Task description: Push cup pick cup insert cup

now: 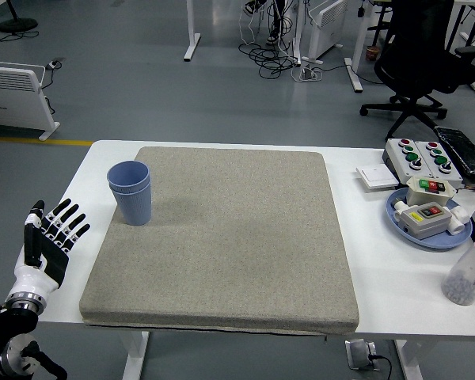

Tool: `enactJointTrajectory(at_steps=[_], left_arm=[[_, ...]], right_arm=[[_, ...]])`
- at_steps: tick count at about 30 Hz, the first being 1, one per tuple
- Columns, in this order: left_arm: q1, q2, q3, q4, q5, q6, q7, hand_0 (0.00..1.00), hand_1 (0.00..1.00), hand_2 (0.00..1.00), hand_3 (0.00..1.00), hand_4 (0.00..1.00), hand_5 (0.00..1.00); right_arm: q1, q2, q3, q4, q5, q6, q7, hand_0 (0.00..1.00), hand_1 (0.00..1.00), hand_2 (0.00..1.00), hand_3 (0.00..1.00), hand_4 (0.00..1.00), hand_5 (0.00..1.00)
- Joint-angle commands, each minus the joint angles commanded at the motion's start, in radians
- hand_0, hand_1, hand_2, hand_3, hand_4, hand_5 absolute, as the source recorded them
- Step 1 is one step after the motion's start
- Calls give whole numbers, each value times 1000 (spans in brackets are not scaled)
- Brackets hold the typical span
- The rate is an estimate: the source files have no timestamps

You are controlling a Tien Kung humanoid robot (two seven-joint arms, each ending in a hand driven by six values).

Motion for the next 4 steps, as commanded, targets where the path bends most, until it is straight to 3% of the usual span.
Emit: enactJointTrajectory(at_steps=[4], left_arm=[[0,0,0,0,0,0,0,750,796,819,766,610,998]], right_arm=[[0,0,1,0,-2,0,-1,729,670,705,597,164,388]])
